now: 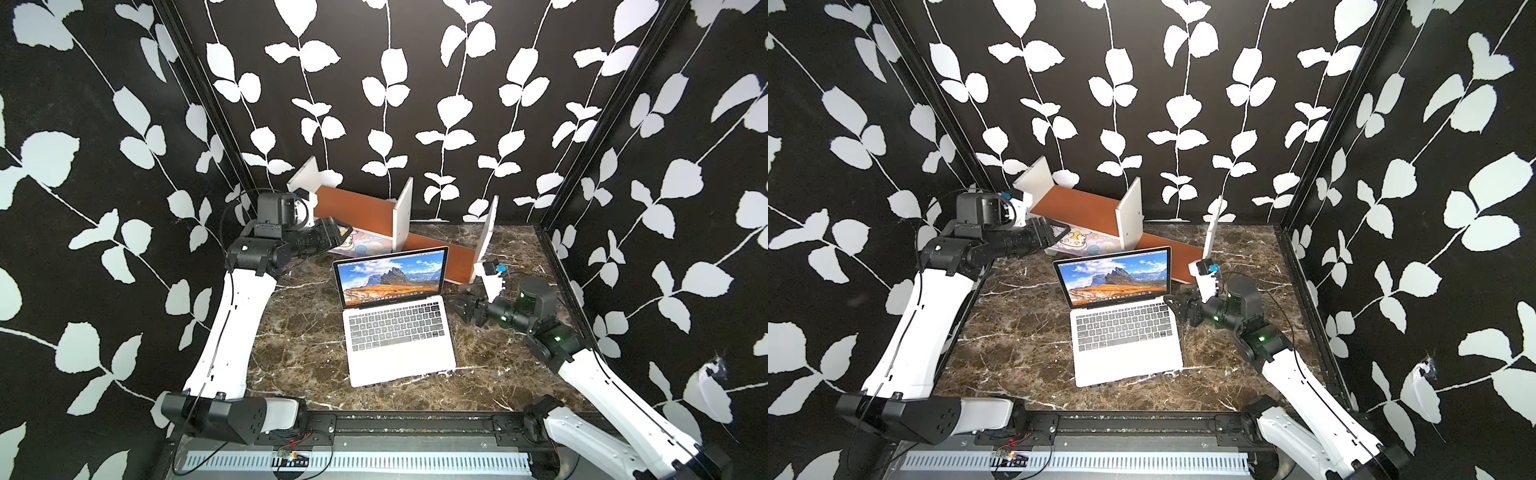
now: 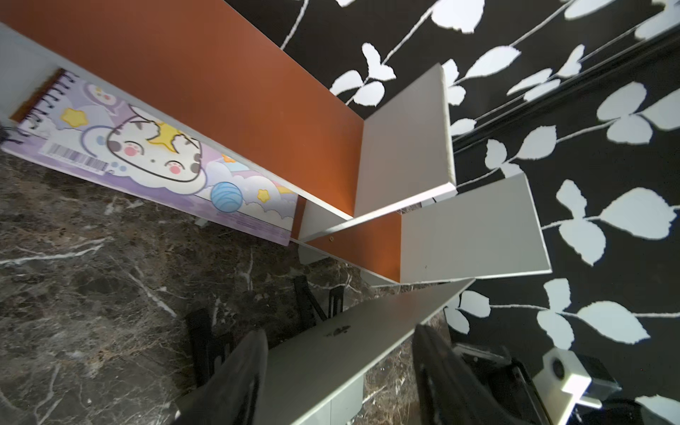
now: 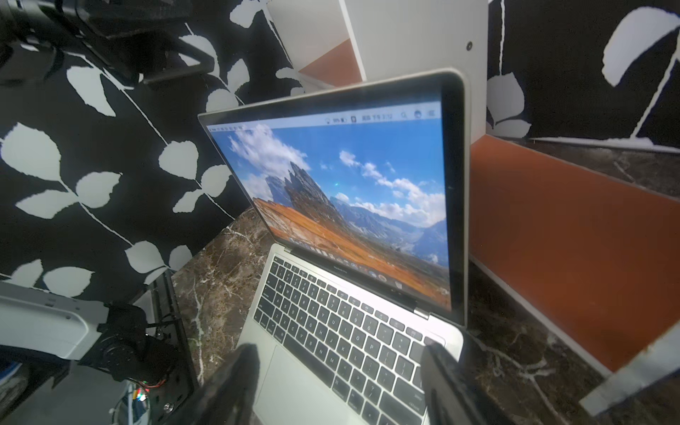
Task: Close the laptop lid and set it aside
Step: Close the lid of the laptop.
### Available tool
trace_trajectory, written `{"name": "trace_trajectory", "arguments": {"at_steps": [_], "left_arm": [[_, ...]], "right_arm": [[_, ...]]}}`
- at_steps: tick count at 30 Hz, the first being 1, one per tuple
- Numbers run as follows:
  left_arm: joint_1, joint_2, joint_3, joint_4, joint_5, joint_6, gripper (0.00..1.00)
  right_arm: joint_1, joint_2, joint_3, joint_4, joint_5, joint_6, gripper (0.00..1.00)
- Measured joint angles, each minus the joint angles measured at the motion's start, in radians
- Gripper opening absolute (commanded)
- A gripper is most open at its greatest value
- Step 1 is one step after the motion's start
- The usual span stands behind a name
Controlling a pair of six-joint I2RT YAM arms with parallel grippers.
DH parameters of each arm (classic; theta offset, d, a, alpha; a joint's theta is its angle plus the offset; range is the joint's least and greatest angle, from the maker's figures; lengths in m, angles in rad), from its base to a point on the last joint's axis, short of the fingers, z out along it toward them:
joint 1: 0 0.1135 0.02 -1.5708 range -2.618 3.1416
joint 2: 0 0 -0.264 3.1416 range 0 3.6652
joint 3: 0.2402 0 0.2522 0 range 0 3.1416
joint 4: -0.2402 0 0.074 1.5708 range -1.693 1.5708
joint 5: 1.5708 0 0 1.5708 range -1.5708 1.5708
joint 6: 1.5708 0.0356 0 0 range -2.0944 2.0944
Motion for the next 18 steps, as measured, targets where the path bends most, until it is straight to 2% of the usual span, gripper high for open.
{"name": "trace_trajectory", "arguments": {"at_steps": [7,12,18], "left_arm": [[-0.062,0.105,0.099,-0.169,-0.038,0.088,0.48],[-0.095,0.167,0.155,-0.227,-0.040,0.119,0.48],[-0.112,0.187,0.158,-0.262,-0.020,0.138,0.48]], "right_arm": [[0.085,0.032,0.023,0.022,0.020,0.026,0.57],[0.095,0.037,0.037,0.023,0.039,0.030,0.55],[0.096,0.038,0.077,0.024,0.053,0.037,0.51]]}}
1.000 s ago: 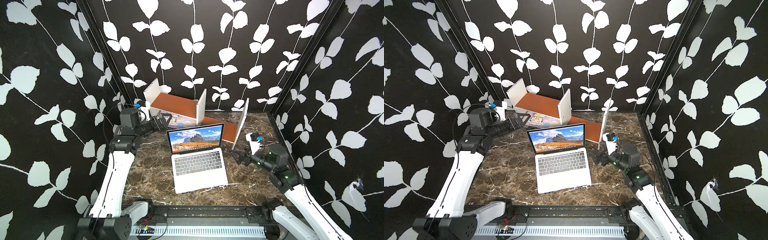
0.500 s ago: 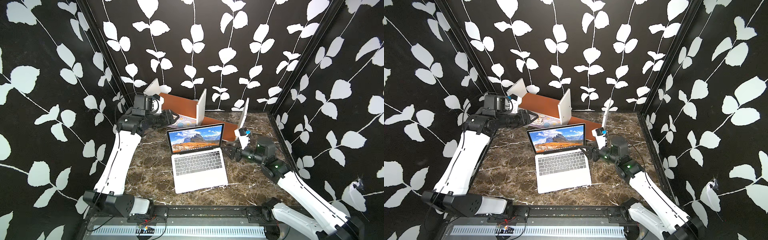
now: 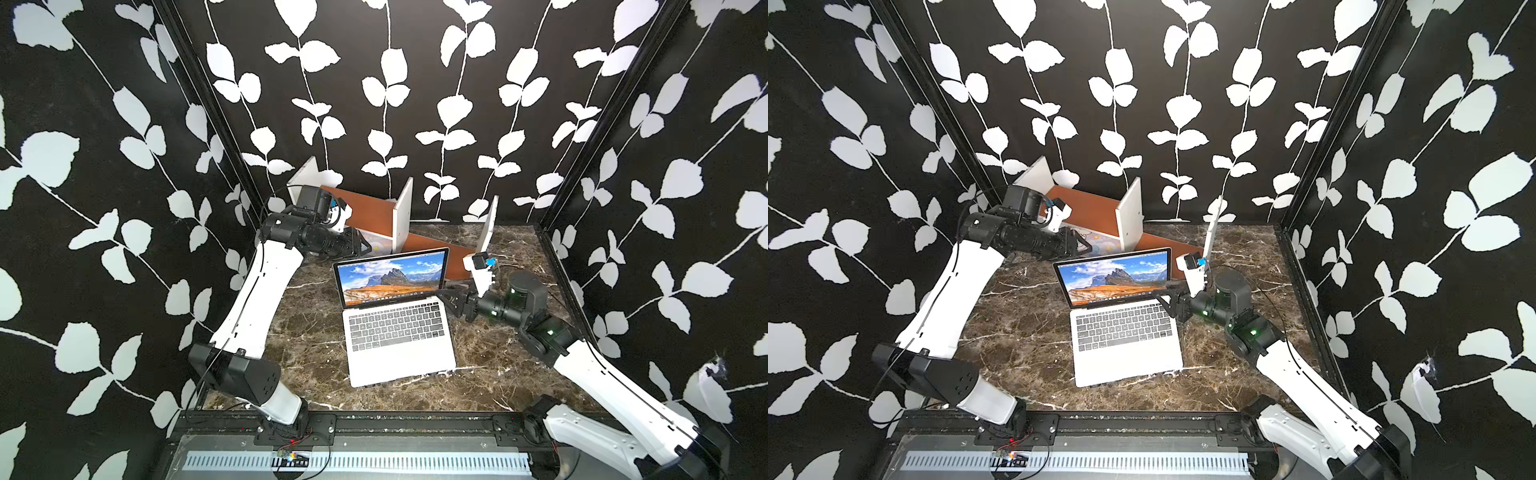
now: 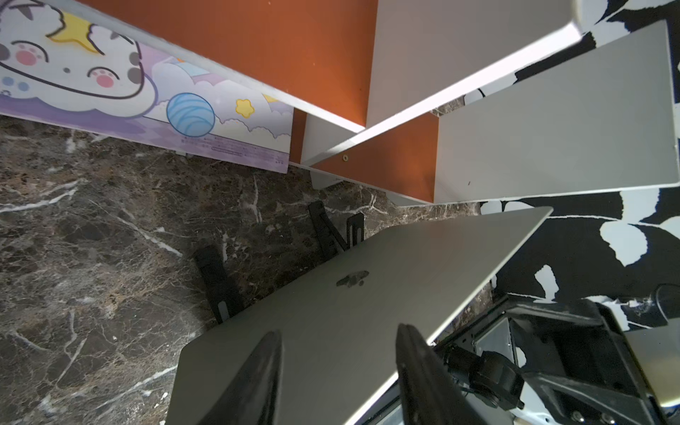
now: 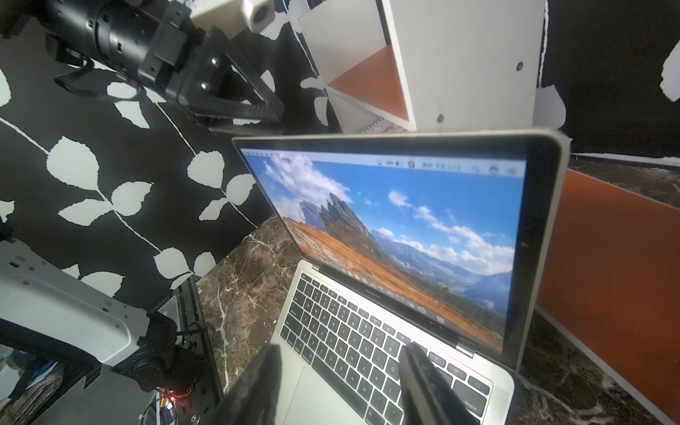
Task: Close the laptop lid and set it aside
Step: Close the lid of the laptop.
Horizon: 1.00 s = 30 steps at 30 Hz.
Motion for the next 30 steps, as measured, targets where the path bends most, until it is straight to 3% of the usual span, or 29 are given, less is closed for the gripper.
{"name": "trace_trajectory", "arguments": {"at_steps": [9,15,21,30], "left_arm": [[-0.002,-0.019,-0.054,-0.012,0.039,0.017,0.48],[-0.005,-0.044,-0.117,0.005,0.055,0.015,0.48],[-0.007,-0.068,-0.158,0.029,0.068,0.011,0.48],[-0.013,-0.101,-0.202,0.058,0.085,0.005,0.48]], "right_arm": [[0.007,0.063,0.159,0.034,0.003,0.065,0.47],[0.094,0.217,0.365,0.005,0.026,0.089,0.31],[0.188,0.414,0.652,-0.177,0.111,0.065,0.11],[0.257,0.600,0.928,-0.546,0.278,0.005,0.02]]}}
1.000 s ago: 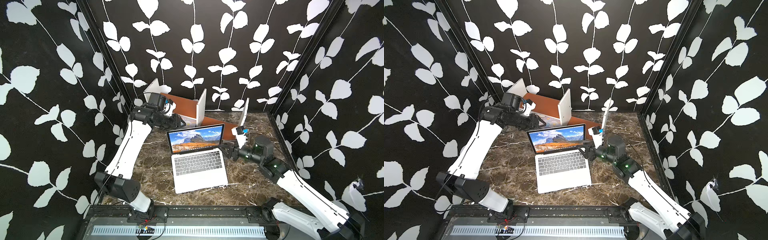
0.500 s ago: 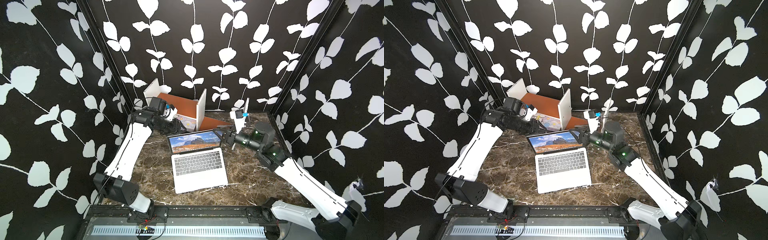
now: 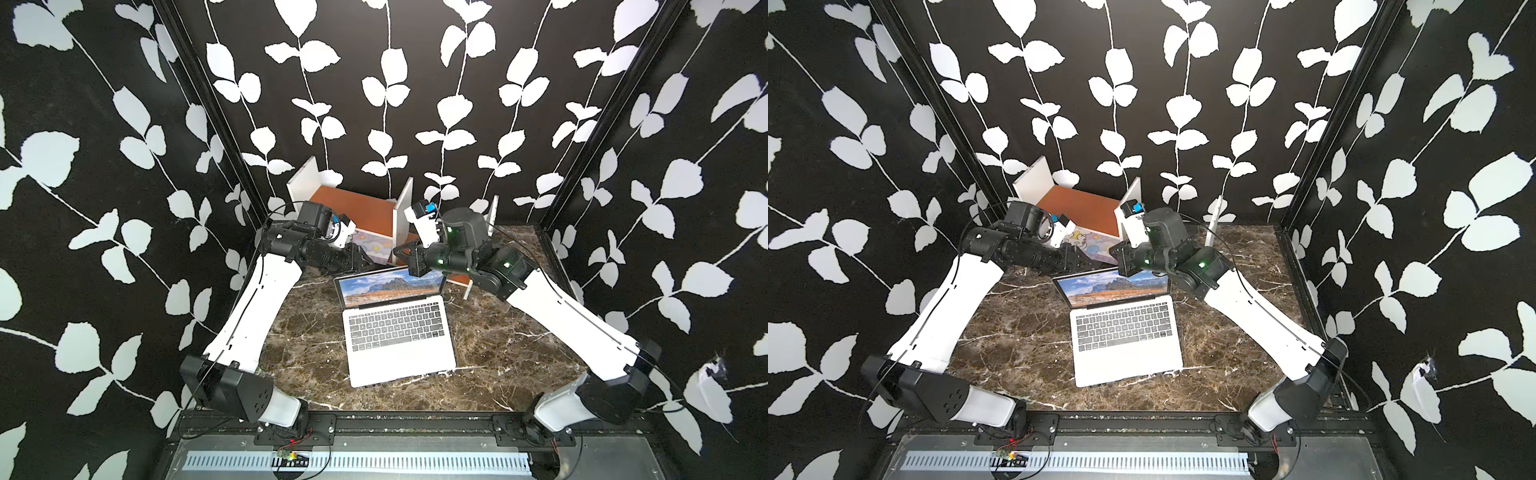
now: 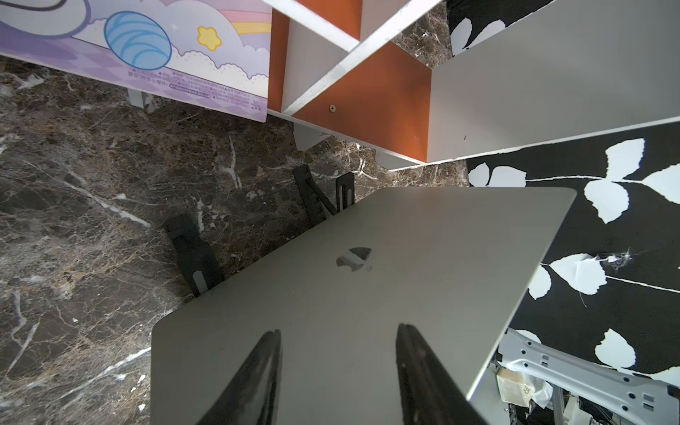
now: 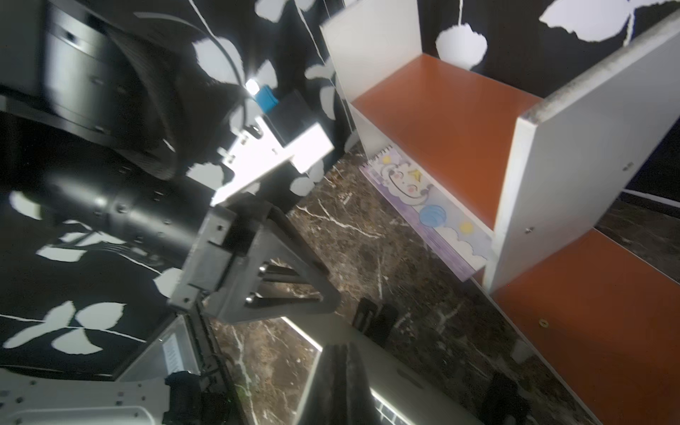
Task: Close the laptop lid and set it aside
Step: Close the lid of the laptop.
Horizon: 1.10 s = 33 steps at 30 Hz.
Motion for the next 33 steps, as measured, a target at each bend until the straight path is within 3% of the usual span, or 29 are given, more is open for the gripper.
{"name": "trace_trajectory", "arguments": {"at_steps": [10,19,33], "left_arm": [[-0.006,-0.035,-0.058,0.045,0.034,0.000,0.48],[-0.010,-0.039,-0.102,0.055,0.048,0.000,0.49],[-0.015,-0.117,-0.176,0.105,0.069,-0.002,0.49]], "right_arm": [[0.022,0.107,0.116,-0.229,0.074,-0.024,0.01],[0.022,0.115,0.118,-0.276,0.063,-0.029,0.01],[0.022,-0.039,-0.132,-0.240,-0.025,0.002,0.00]]}}
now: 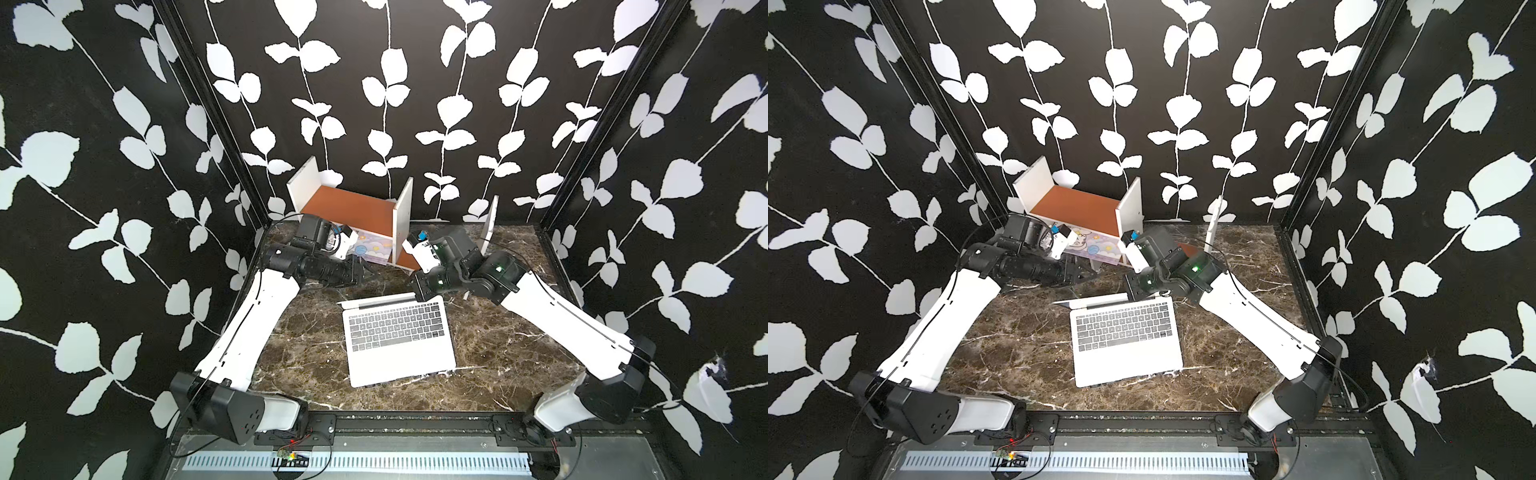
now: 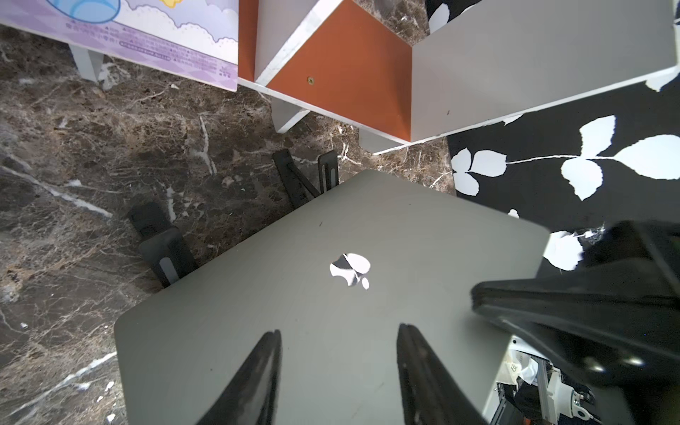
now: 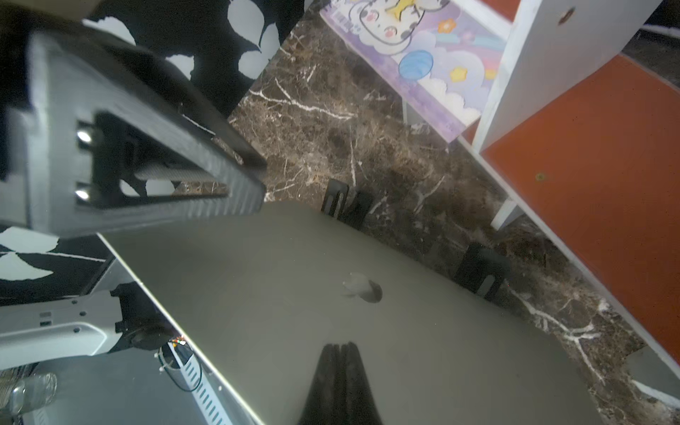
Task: Close the laptop lid and set it aside
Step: Close the lid of the laptop.
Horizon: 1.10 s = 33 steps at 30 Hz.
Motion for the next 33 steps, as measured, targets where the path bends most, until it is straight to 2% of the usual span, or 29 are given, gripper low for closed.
{"name": "trace_trajectory", "arguments": {"at_steps": [9,13,17,23,33], "left_arm": [[-0.002,-0.097,-0.135,0.139,0.076,-0.054,0.49],[-0.006,-0.182,-0.276,0.282,0.116,-0.137,0.49],[-0.014,-0.282,-0.475,0.473,0.158,-0.268,0.49],[-0.047,-0.321,-0.642,0.627,0.184,-0.380,0.48],[-0.090,-0.320,-0.740,0.658,0.187,-0.357,0.47]], "right_arm": [[-0.002,-0.040,-0.193,0.036,-0.095,0.037,0.00],[-0.011,-0.092,-0.307,0.130,-0.139,0.053,0.01],[-0.034,-0.167,-0.447,0.250,-0.202,0.071,0.01],[-0.070,-0.214,-0.601,0.418,-0.280,0.079,0.01],[-0.091,-0.215,-0.750,0.636,-0.348,0.079,0.01]]}}
